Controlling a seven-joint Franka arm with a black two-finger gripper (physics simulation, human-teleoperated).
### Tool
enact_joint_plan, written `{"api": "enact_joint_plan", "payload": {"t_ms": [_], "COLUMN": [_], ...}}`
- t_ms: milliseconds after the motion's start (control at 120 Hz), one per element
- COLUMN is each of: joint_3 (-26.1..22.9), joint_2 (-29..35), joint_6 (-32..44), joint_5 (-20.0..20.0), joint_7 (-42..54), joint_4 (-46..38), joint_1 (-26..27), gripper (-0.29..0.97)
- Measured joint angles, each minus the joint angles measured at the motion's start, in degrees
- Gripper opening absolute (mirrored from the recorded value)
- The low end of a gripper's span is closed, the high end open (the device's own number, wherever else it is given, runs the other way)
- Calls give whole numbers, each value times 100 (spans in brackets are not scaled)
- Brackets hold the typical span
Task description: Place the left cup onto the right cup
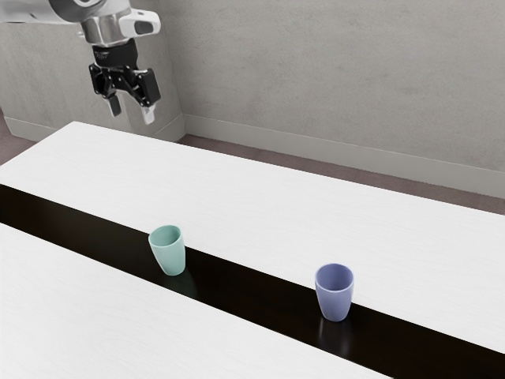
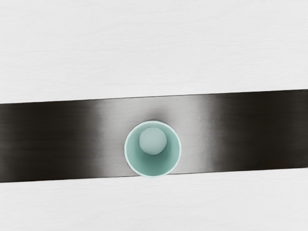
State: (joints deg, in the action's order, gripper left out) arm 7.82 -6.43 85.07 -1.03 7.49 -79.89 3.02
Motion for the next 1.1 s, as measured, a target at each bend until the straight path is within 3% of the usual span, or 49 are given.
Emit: {"api": "enact_joint_plan", "payload": {"t_ms": [542, 1100], "joint_3": [-35, -39], "joint_2": [-353, -730], "joint_6": [36, 648], "joint_5": [5, -12], "joint_7": [-8, -28], "joint_4": [105, -157], "joint_1": [-12, -66], "gripper": [66, 66]}}
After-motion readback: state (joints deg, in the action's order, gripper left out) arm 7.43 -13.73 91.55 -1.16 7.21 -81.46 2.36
